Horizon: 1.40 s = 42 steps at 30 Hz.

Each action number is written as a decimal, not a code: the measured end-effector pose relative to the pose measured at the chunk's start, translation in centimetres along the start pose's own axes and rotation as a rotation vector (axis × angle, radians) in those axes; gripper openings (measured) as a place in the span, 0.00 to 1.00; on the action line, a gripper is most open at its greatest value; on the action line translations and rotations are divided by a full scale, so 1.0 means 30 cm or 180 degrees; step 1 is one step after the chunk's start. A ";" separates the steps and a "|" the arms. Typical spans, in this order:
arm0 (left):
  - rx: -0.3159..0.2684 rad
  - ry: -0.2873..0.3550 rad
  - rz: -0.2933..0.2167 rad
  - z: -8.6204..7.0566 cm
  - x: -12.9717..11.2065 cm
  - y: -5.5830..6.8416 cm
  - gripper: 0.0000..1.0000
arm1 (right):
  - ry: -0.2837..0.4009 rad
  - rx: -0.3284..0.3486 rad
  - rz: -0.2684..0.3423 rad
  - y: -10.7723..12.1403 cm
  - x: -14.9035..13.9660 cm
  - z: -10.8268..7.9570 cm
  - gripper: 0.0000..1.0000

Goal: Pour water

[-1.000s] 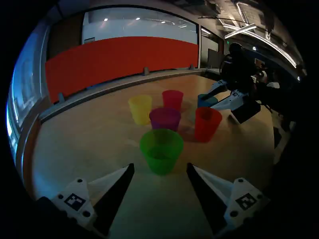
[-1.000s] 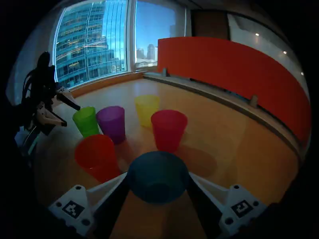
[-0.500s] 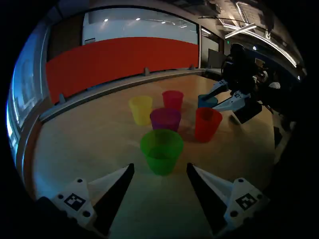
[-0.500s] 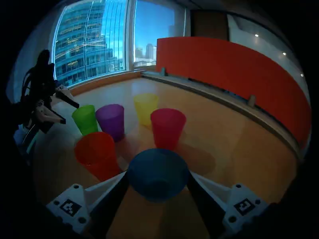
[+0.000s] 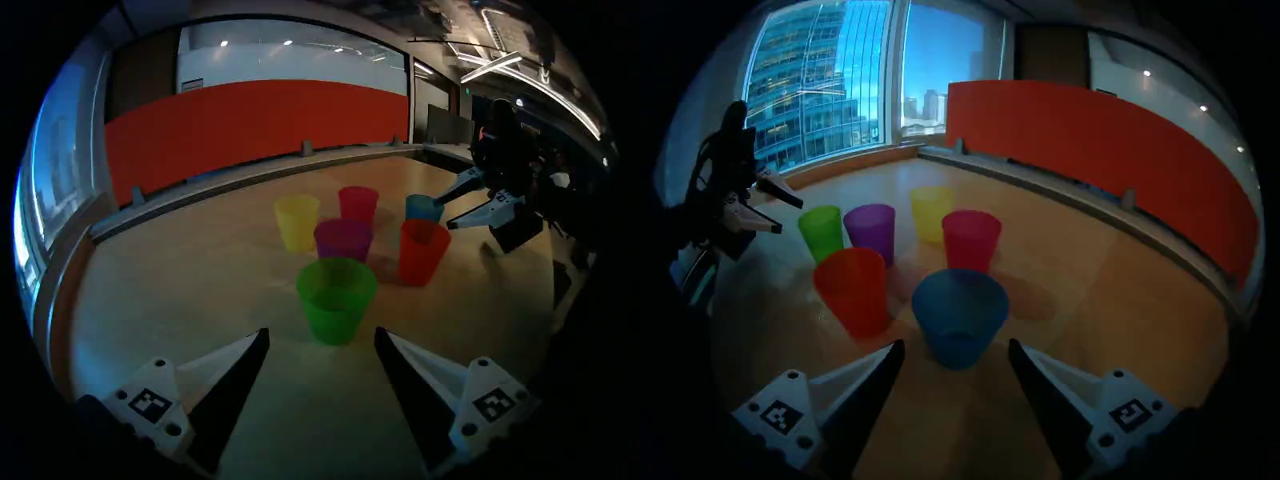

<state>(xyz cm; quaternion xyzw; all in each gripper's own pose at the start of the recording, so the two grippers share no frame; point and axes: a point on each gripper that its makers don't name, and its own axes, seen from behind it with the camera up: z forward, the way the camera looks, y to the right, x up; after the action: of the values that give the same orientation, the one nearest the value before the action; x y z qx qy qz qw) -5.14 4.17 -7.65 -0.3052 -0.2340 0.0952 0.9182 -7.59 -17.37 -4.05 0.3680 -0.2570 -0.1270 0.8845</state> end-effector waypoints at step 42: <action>0.1200 0.1082 -0.0283 -0.163 0.197 -0.186 0.98 | 0.1049 -0.1548 0.0500 0.256 0.141 -0.348 1.00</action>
<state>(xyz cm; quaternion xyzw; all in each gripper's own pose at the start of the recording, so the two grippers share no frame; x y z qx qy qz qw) 2.59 -0.90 -5.53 -0.1297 -0.0676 0.0440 0.9883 1.95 -7.65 -3.25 0.1401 -0.0997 -0.0546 0.9836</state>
